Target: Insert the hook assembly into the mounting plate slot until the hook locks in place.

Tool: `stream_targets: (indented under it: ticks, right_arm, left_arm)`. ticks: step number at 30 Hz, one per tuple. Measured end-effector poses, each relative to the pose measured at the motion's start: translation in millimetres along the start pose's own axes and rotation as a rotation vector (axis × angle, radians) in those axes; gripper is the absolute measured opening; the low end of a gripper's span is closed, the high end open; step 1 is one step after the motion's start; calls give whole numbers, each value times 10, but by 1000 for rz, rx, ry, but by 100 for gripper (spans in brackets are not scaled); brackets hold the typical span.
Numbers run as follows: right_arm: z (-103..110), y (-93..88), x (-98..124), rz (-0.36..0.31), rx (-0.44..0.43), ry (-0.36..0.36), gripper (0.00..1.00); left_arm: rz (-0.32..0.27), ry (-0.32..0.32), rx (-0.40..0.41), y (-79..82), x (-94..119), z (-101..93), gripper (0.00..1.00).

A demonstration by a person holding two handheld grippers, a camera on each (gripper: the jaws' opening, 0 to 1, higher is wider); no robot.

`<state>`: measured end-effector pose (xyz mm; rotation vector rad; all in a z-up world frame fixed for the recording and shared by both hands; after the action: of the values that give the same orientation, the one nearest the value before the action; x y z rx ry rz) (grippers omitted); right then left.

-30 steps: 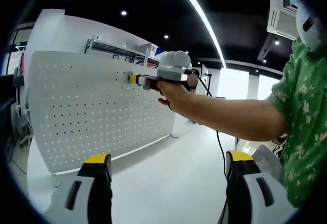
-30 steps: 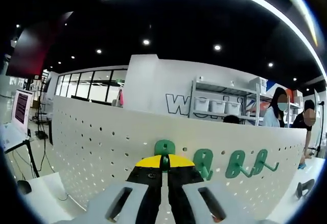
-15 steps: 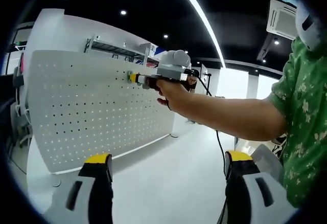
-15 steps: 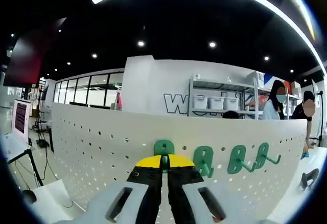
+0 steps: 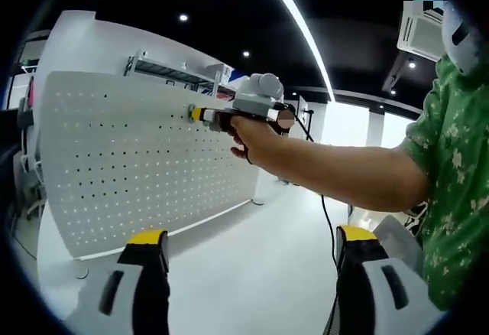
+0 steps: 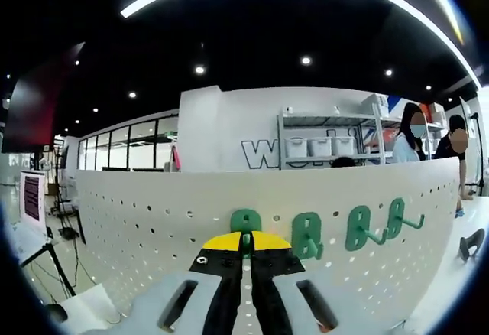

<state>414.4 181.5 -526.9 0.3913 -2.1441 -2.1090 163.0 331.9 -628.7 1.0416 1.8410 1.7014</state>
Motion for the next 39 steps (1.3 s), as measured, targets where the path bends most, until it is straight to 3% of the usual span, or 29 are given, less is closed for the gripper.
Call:
stream_targets:
  ticks: [8, 16, 27, 39]
  right_arm:
    - [15, 1, -9, 16, 82, -5, 1]
    - [0, 3, -13, 20, 106, -4, 1]
    - [-6, 31, 13, -24, 38, -17, 0]
    - [-8, 4, 1, -28, 37, -27, 0]
  left_arm:
    - [-4, -6, 3, 15, 12, 10, 92]
    - [-3, -9, 3, 9, 8, 17, 91]
    - [9, -15, 7, -20, 7, 24, 91]
    - [8, -20, 8, -10, 7, 45, 90]
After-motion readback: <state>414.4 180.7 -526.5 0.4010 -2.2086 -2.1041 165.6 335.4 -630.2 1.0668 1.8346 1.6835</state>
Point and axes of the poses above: the point that each gripper's makers call its tool centre point, and the gripper's own axes: x roughly backward along the fingers, z roughly to its left, y roughly out of its top, the point moved 1 cm from there along x, roughly backward along the fingers, and after that the axes turned 8 degrees about y, right-handed, at the moved point
